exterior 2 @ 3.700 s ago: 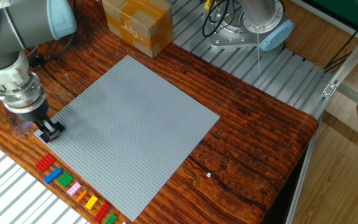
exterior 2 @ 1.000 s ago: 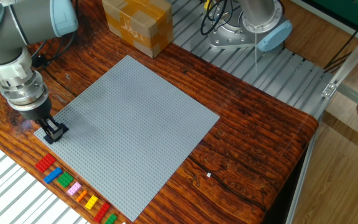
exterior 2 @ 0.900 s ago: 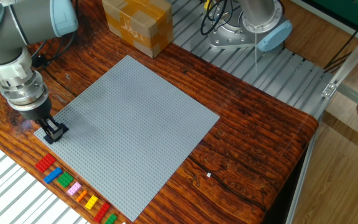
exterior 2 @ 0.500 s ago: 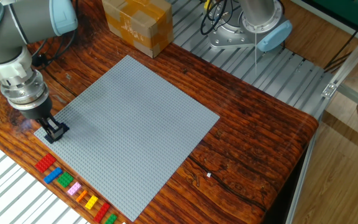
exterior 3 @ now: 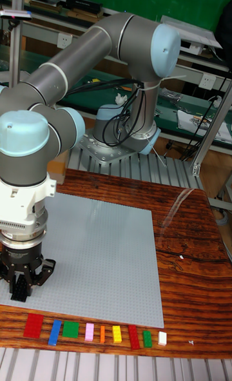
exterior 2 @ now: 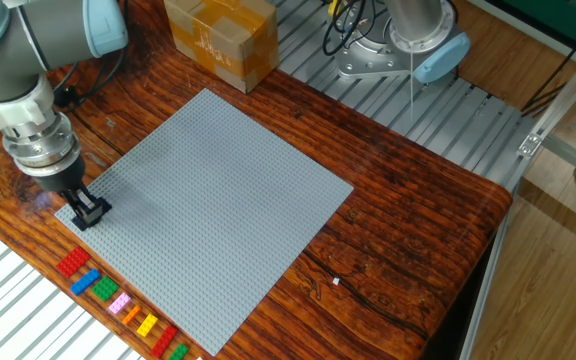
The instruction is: Build with small Lego blocks
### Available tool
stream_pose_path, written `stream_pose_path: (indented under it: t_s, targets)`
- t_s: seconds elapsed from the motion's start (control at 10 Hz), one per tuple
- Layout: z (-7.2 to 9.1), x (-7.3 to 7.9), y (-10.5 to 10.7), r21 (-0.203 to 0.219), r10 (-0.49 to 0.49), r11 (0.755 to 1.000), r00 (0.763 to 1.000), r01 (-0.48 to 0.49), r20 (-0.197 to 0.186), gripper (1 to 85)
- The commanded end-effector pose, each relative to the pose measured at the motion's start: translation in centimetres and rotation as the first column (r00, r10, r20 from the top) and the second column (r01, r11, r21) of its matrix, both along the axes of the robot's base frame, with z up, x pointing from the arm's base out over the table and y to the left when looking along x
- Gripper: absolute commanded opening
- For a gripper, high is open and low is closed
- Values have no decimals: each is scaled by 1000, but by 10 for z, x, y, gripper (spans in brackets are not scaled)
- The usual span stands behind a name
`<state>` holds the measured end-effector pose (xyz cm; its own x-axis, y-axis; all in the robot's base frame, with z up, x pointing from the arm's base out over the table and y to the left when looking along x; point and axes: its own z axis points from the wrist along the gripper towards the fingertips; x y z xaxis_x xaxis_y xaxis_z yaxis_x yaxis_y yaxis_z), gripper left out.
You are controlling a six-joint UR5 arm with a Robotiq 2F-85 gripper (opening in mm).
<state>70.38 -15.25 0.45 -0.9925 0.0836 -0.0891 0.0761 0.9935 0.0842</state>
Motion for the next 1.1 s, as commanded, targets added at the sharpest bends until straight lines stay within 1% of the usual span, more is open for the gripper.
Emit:
stream_pose_path:
  t_s: [0.0, 0.2, 0.4, 0.5, 0.6, 0.8, 0.9, 1.0]
  targets:
    - [3, -2, -1, 9, -10, 1000, 1000, 9, 4, 10]
    - [-3, 1, 6, 13, -19, 1000, 1000, 18, 23, 10]
    - [-4, 1, 7, 17, -13, 1000, 1000, 12, 23, 10]
    - [-3, 0, 8, 30, -5, 1000, 1000, 4, 19, 10]
    - [1, -4, -2, 16, 1, 1000, 1000, -1, 1, 10]
    - [11, -6, -11, 18, 12, 1000, 1000, -12, -15, 33]
    - [10, -1, -14, 9, 6, 1000, 1000, -6, -4, 47]
    - [7, 0, -14, 2, 3, 1000, 1000, -3, -2, 60]
